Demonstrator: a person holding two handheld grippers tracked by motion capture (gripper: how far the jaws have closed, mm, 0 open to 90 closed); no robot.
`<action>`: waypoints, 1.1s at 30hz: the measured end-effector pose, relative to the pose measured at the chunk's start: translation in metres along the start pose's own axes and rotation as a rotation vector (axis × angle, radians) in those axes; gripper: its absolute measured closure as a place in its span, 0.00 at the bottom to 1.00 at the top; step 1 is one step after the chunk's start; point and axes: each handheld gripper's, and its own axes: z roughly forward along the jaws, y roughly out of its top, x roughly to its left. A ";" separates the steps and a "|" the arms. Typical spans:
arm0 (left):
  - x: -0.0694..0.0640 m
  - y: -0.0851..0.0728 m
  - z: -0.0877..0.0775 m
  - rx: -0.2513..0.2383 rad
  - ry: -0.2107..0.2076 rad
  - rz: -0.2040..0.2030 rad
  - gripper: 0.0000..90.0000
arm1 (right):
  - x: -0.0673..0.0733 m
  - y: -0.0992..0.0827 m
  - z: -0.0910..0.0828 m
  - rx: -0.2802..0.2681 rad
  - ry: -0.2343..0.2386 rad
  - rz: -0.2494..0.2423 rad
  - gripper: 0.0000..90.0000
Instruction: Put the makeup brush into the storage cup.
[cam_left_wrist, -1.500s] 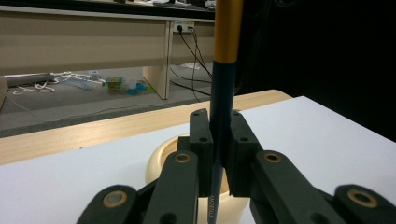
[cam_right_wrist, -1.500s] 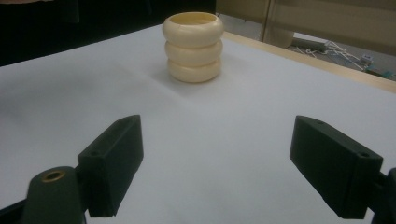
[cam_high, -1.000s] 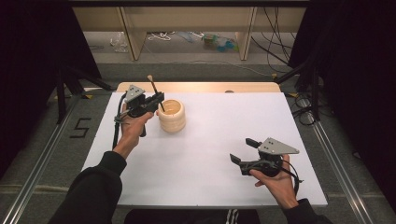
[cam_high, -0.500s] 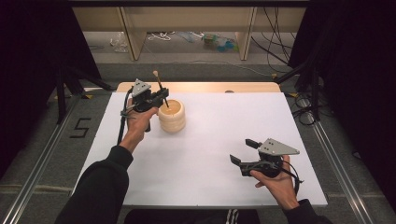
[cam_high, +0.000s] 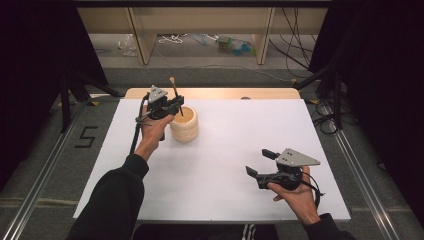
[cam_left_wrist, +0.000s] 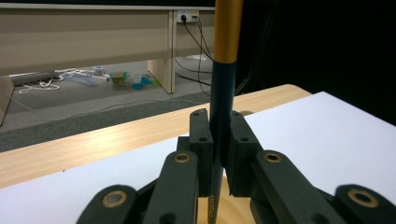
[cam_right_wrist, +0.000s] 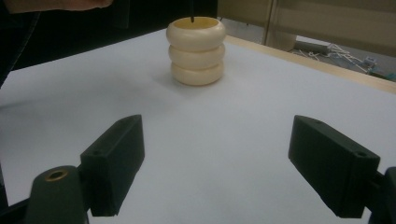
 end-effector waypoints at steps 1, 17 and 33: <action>0.000 -0.001 0.001 0.004 0.002 -0.003 0.92 | 0.000 0.000 0.000 -0.001 0.003 0.000 0.22; -0.001 -0.014 0.011 0.061 0.006 0.013 0.92 | 0.002 0.000 0.000 0.026 0.004 -0.007 0.22; 0.004 -0.026 0.015 0.111 0.014 0.010 0.92 | 0.002 0.000 0.002 0.015 0.018 -0.004 0.23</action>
